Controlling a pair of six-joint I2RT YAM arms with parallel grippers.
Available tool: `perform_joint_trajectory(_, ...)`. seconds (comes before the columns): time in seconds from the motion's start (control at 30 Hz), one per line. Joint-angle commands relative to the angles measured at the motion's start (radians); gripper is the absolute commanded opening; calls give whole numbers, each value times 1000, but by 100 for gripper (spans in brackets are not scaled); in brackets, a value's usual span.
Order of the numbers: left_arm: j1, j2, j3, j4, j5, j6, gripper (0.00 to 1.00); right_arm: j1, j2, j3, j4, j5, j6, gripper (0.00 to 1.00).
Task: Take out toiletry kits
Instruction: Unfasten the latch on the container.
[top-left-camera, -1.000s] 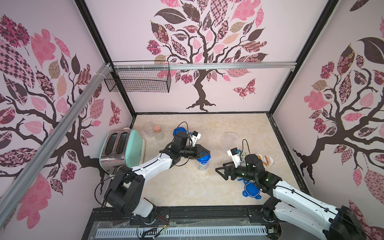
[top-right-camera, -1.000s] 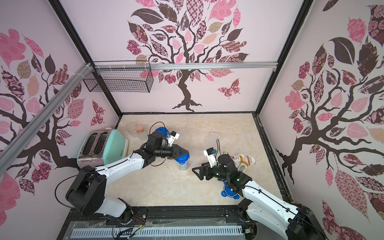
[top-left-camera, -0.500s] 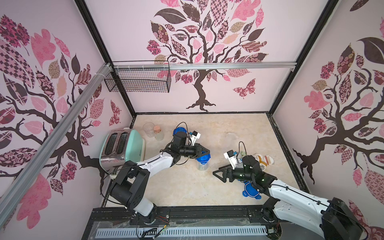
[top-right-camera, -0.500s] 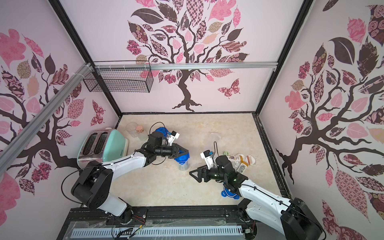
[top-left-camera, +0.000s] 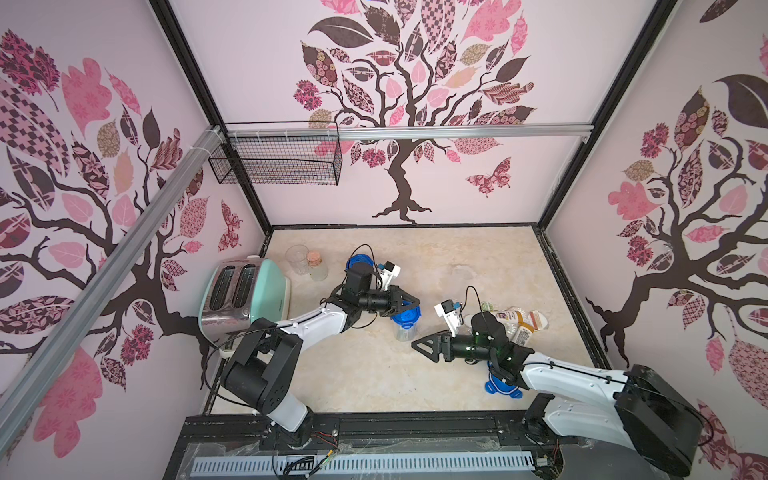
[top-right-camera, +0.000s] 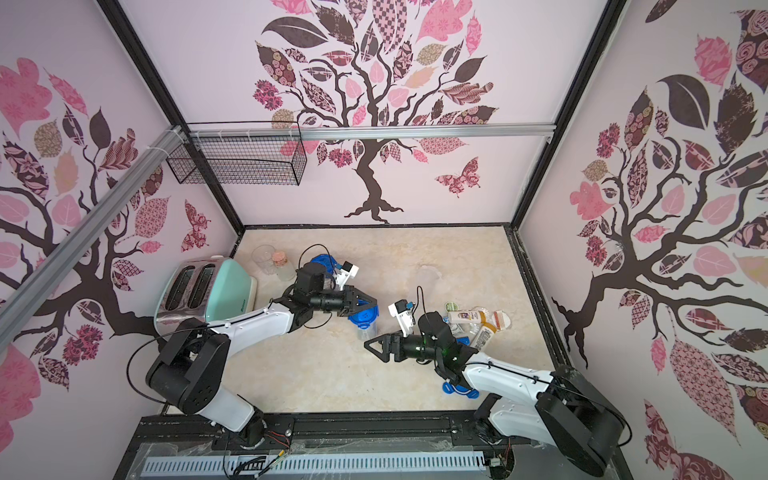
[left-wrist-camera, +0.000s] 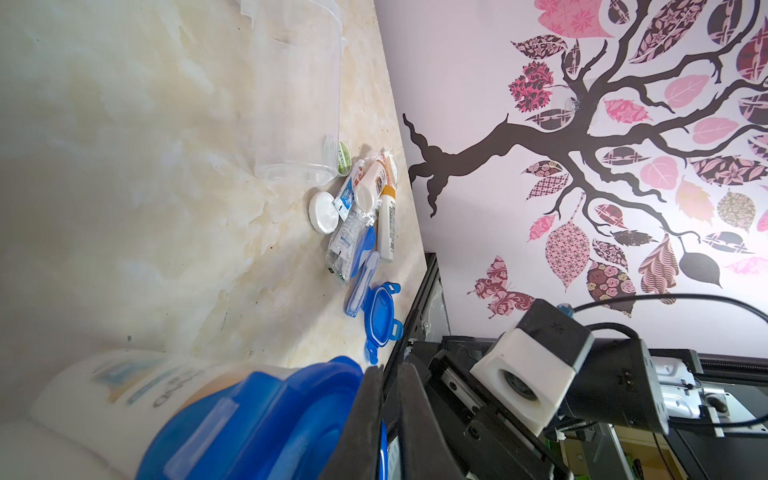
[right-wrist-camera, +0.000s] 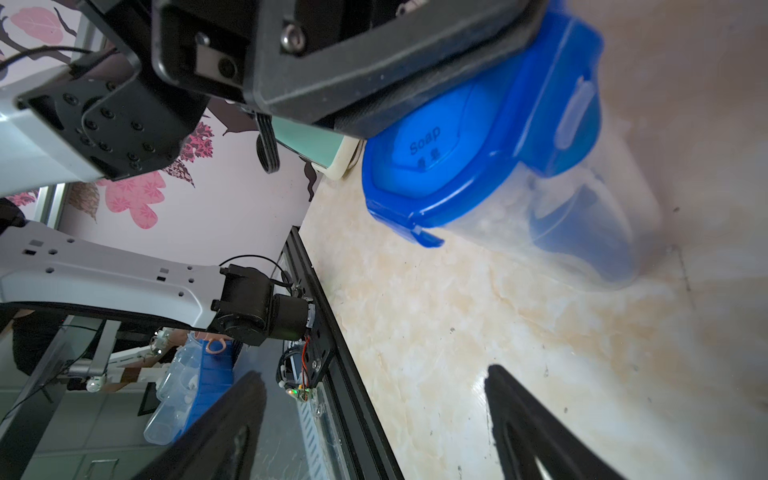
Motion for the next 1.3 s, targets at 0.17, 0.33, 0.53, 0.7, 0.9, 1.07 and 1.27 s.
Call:
perform_joint_trajectory(0.17, 4, 43, -34, -51, -20, 12, 14, 9, 75, 78, 143, -39, 37, 85)
perform_joint_trajectory(0.33, 4, 55, -29, -59, -20, 10, 13, 12, 133, 100, 202, -72, 54, 84)
perform_joint_trajectory(0.53, 5, 60, -34, -67, -26, 15, 9, 12, 162, 105, 218, -68, 40, 84)
perform_joint_trajectory(0.7, 4, 70, -33, -68, -26, 15, 9, 12, 182, 113, 218, -70, 35, 84)
perform_joint_trajectory(0.9, 4, 73, -29, -76, -28, 22, 9, 12, 178, 111, 200, -36, 7, 84)
perform_joint_trajectory(1.07, 4, 79, -26, -79, -26, 23, 8, 13, 194, 140, 184, -32, -12, 86)
perform_joint_trajectory(1.27, 4, 79, -28, -120, -36, 36, 8, 12, 220, 167, 196, -51, -29, 87)
